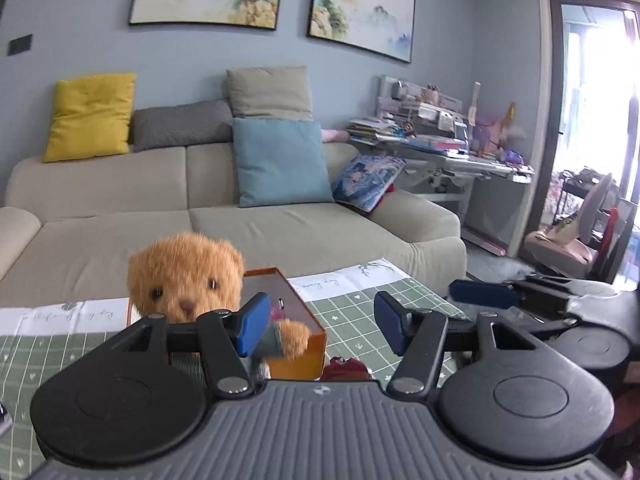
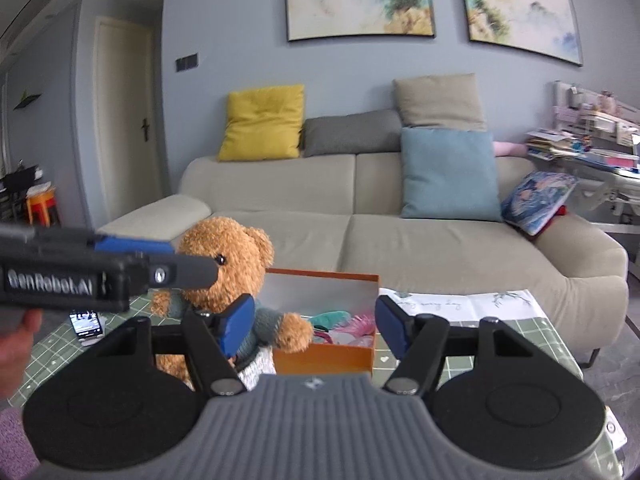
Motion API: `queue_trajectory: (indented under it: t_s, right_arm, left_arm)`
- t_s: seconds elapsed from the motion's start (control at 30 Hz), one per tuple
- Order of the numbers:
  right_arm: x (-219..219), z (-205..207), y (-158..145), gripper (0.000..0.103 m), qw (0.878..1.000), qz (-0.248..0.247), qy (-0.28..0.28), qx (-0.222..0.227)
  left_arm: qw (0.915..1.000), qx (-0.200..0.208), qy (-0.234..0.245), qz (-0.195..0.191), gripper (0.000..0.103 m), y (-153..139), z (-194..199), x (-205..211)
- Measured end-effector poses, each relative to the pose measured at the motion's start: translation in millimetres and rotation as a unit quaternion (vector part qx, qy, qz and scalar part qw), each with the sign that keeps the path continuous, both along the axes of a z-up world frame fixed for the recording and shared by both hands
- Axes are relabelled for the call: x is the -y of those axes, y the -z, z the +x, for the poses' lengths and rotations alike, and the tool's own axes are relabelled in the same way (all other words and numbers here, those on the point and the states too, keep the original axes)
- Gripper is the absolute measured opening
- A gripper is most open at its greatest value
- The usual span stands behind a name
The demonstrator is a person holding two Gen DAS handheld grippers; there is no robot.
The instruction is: Organize soft objects
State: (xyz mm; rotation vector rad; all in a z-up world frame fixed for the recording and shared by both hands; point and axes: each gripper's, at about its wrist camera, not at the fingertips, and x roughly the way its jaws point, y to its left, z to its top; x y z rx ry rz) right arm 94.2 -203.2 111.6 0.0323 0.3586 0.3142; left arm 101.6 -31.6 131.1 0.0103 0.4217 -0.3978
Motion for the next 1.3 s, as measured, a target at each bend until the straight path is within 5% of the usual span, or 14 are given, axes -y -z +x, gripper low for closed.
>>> queue_trajectory:
  t_s: [0.33,0.5,0.57,1.03,1.3]
  right_arm:
    - [-3,-37,60,0.066,0.999,-0.023,0.032,-0.012]
    - [-7,-39,97,0.066,0.996,-0.052,0.059,-0.040]
    - [-8,-38,107,0.066,0.996,-0.049,0.057,-0.054]
    - [-7,-15,147,0.066,0.990,-0.054,0.096,-0.087]
    - [12,17,154,0.066,0.987,-0.024,0.119,-0.106]
  left_arm:
    - [0.9978,-0.020,-0.058,-0.026,0.071,74,-34,-19]
    - [0.9943,-0.046,-0.090,0.035,0.070,121,-34,-16]
    - [0.9927,-0.072,-0.093,0.027,0.070,134,-35,-17]
    - [0.9886,-0.109,-0.103,-0.011,0.077,173,-21,-12]
    - [0.9897,-0.115,-0.085,0.002,0.078,188,8,7]
